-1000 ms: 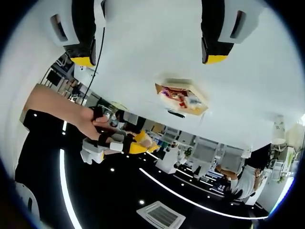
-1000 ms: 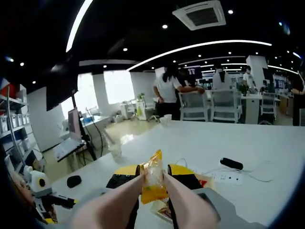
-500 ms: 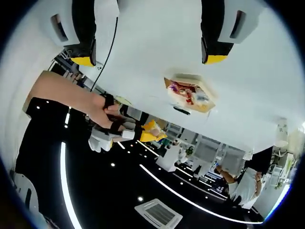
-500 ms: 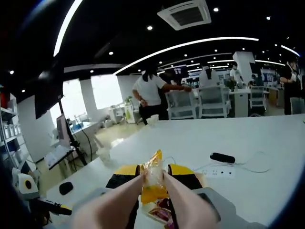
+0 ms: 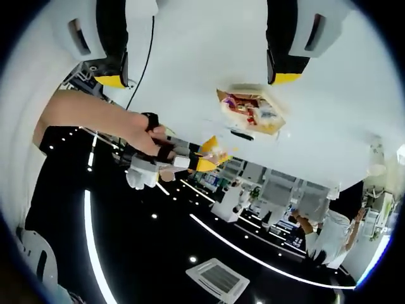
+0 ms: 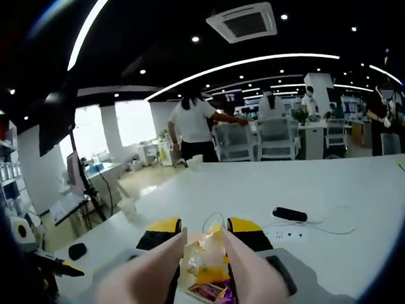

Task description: Place the target food into the container with the food tongs after gripping and lifting it, then release it inside without dropping or visibly crushing the food.

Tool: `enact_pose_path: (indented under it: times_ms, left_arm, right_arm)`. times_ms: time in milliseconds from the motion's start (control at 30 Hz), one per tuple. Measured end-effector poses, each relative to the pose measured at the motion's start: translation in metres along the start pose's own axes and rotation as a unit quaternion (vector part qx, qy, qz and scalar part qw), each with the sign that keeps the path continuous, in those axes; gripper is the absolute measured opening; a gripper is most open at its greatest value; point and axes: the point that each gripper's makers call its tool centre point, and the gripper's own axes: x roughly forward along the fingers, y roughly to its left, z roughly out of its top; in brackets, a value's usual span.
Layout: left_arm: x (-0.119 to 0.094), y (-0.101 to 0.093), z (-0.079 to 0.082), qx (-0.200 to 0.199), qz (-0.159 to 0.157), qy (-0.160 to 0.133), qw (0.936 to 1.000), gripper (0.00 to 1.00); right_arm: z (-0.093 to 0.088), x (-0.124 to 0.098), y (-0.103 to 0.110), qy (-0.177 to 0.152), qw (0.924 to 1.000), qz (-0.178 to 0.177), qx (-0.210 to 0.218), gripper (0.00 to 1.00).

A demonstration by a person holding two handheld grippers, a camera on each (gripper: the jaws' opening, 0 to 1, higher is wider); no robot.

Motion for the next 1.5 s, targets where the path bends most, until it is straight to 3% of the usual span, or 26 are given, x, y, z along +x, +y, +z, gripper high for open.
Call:
enact_pose_path:
  times_ms: [600, 1033, 1267, 1500]
  left_arm:
    - [0.005, -0.001, -0.007, -0.011, -0.007, 0.000, 0.9999, 0.91]
    - [0.004, 0.005, 0.000, -0.011, -0.013, -0.017, 0.9997, 0.91]
    - [0.007, 0.016, 0.000, -0.014, -0.017, 0.003, 0.9997, 0.90]
    - [0.008, 0.008, 0.004, 0.003, -0.034, 0.015, 0.9993, 0.90]
  right_arm:
    - [-0.007, -0.005, 0.005, 0.011, 0.9998, 0.016, 0.004, 0.30]
    - [-0.016, -0.016, 0.022, 0.019, 0.9987, 0.045, 0.012, 0.31]
    - [-0.022, -0.015, 0.026, 0.021, 0.9984, 0.049, 0.019, 0.31]
    - [-0.023, -0.024, 0.037, 0.018, 0.9975, 0.064, 0.024, 0.31]
